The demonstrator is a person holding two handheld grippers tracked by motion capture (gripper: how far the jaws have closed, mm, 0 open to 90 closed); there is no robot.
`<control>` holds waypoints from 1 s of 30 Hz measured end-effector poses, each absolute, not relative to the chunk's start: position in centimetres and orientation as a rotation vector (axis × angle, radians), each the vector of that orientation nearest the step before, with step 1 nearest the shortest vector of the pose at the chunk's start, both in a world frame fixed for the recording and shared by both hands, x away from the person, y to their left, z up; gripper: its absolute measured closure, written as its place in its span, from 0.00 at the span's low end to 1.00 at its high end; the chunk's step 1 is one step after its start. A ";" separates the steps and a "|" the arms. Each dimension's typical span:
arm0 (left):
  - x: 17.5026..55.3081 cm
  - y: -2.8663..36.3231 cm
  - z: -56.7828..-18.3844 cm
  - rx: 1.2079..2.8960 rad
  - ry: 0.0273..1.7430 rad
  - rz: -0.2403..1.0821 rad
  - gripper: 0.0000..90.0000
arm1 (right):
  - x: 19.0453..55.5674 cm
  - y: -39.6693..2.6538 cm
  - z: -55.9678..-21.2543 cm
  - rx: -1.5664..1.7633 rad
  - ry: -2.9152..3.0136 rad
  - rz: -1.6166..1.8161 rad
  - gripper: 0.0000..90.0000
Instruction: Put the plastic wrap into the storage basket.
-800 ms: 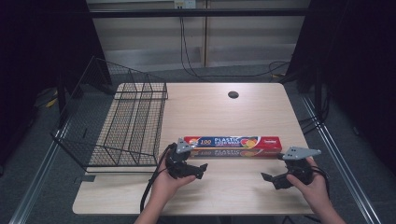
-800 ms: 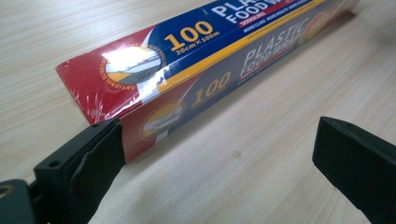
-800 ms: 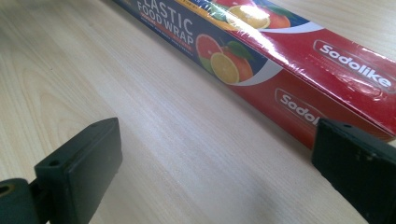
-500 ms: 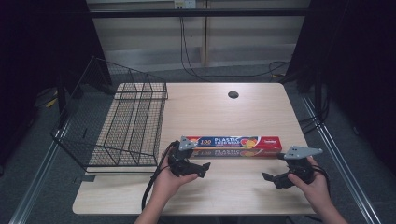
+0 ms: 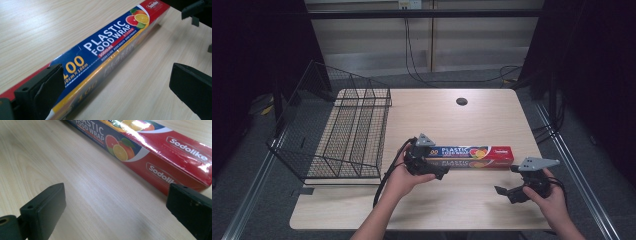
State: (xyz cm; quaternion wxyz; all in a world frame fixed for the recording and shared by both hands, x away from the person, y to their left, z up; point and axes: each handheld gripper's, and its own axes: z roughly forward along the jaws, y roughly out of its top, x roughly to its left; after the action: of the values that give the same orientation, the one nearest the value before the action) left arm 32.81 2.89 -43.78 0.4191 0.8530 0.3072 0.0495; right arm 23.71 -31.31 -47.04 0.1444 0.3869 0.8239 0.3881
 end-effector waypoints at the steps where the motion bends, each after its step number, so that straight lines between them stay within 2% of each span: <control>1: 32.8 2.9 -43.8 2.139 0.770 0.124 0.00 | 23.7 -31.3 -47.0 1.115 2.374 1.118 0.03; 13: 35.0 0.6 -43.7 2.186 0.721 0.112 0.00 | 22.9 -32.2 -47.0 1.182 2.333 1.151 0.03; 30: 37.5 -1.4 -45.6 2.233 0.715 0.083 0.01 | 21.7 -32.9 -47.2 1.205 2.332 1.137 0.03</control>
State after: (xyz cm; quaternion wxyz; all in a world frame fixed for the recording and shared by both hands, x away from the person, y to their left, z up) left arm 37.48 -1.35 -45.57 0.3873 0.8775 0.2809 0.0326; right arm 21.72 -32.94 -47.22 0.1404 0.4170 0.8072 0.3935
